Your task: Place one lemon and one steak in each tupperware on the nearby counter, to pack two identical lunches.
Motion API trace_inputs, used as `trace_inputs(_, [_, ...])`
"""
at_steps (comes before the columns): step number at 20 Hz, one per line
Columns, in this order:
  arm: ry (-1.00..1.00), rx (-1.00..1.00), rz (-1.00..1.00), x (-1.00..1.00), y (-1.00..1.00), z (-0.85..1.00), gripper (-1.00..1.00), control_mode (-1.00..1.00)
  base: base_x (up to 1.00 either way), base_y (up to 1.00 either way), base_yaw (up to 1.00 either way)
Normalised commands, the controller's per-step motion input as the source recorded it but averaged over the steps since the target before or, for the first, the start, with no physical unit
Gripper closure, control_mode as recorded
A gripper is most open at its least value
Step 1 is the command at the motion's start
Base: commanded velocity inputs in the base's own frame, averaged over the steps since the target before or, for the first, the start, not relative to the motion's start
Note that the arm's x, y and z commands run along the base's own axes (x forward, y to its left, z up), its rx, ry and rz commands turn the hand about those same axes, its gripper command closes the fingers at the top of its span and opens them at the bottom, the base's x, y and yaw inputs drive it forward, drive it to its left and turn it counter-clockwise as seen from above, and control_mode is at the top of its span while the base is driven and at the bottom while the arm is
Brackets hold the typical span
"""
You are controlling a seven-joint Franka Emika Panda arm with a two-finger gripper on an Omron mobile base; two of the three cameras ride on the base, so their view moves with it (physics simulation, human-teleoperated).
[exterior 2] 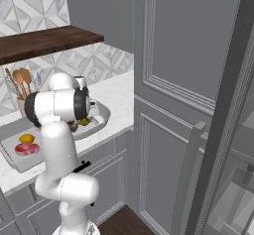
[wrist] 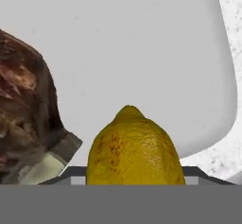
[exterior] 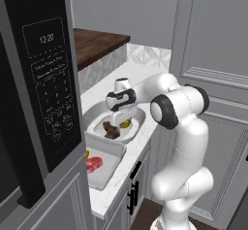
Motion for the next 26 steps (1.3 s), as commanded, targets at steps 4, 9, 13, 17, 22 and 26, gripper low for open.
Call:
trace_inputs(4, [0.00, -0.05, 0.00, 0.38, 0.00, -0.03, 1.00, -1.00, 0.00, 0.00, 0.00])
trace_inputs(9, [0.00, -0.01, 0.00, 0.18, 0.00, 0.07, -1.00, -1.00, 0.00, 0.00, 0.00])
trace_inputs(13, [0.00, -0.05, 0.00, 0.00, 0.00, 0.21, -1.00, -1.00, 0.00, 0.00, 0.00])
trace_inputs(17, [0.00, -0.02, 0.00, 0.00, 0.00, 0.26, -1.00, -1.00, 0.00, 0.00, 0.00])
trace_inputs(22, [0.00, 0.00, -0.01, -0.01, -0.10, 0.32, -1.00, -1.00, 0.00, 0.00, 0.00])
trace_inputs(26, [0.00, 0.03, -0.01, -0.56, -0.30, 0.41, -1.00, -1.00, 0.00, 0.00, 0.00])
